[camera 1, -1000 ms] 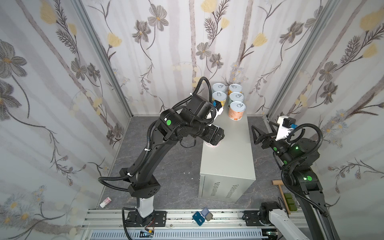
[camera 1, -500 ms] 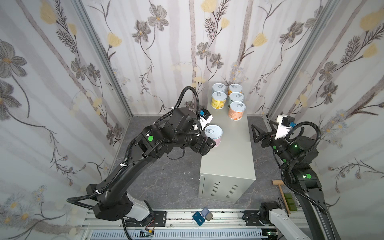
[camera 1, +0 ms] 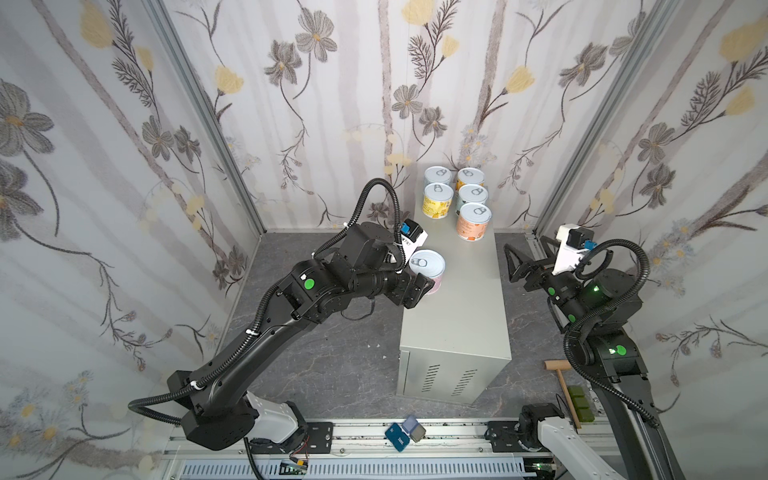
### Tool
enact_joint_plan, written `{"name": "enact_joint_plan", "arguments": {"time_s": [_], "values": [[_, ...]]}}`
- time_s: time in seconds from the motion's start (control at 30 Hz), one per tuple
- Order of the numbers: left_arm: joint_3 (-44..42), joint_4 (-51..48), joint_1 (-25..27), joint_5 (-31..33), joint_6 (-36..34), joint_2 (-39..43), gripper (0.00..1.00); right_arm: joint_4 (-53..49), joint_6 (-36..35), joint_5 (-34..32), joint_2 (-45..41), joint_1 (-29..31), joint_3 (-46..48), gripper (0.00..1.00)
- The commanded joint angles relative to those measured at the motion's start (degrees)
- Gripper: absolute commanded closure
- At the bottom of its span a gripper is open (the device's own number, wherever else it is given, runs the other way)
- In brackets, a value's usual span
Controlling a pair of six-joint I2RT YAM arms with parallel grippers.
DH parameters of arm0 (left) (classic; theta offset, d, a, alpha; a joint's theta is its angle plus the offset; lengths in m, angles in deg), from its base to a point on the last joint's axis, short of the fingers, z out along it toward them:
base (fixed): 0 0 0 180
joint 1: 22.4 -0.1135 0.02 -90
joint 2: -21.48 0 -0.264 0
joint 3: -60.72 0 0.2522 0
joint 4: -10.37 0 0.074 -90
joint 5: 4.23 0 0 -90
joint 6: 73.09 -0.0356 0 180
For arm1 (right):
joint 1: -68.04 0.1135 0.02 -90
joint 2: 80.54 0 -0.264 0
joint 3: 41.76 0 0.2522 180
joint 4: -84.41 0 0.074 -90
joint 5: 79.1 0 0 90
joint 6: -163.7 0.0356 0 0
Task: Place and organize the canned foods onto the counter
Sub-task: 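Lower the pink can onto the cabinet top beside the grouped cans with the left gripper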
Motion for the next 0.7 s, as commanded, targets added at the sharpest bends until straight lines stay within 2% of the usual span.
{"name": "enact_joint_plan", "arguments": {"time_s": [0.0,0.2,0.67], "values": [[-0.4,4.5,-0.9,0.2,-0.3,-0.5,0.25,0.0,-0.5,-0.2,0.3,0.1,-0.5,0.0],[-1.4,8.3,-3.5,-1.9,0.7,-2.1,0.35,-0.7,-1.1,-1.0,0.2,0.1,-0.6,0.0],[2.8,12.7,-8.1,-3.7,-0.1,-10.6,0.38,-1.8,-3.2,-2.5,0.8,0.2,-0.9,0.0]]}}
